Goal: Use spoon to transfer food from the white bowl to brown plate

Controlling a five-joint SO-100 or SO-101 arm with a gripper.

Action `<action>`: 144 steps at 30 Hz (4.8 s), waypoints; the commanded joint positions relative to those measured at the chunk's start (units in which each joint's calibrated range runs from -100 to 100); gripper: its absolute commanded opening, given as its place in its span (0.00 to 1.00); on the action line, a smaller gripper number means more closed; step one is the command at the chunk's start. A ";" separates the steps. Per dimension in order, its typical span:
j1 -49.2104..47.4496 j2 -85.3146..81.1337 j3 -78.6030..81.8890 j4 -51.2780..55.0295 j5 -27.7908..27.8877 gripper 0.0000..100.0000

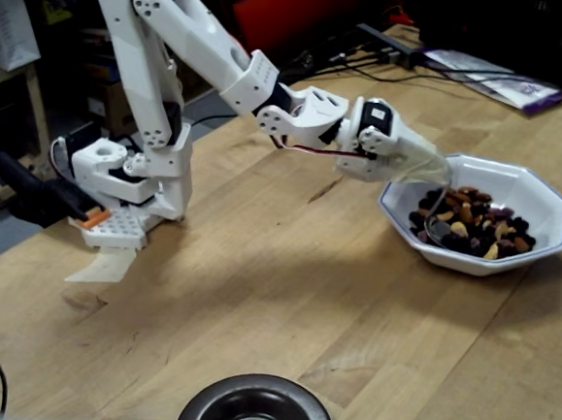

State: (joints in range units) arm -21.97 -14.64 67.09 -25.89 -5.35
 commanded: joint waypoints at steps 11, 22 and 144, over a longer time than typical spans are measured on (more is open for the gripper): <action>0.04 -5.17 -0.89 -1.54 -0.15 0.04; 3.82 -16.47 -0.27 -1.38 -0.15 0.04; 43.60 -29.39 9.28 -1.38 -0.15 0.04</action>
State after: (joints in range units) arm 21.02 -41.35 76.94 -27.10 -5.45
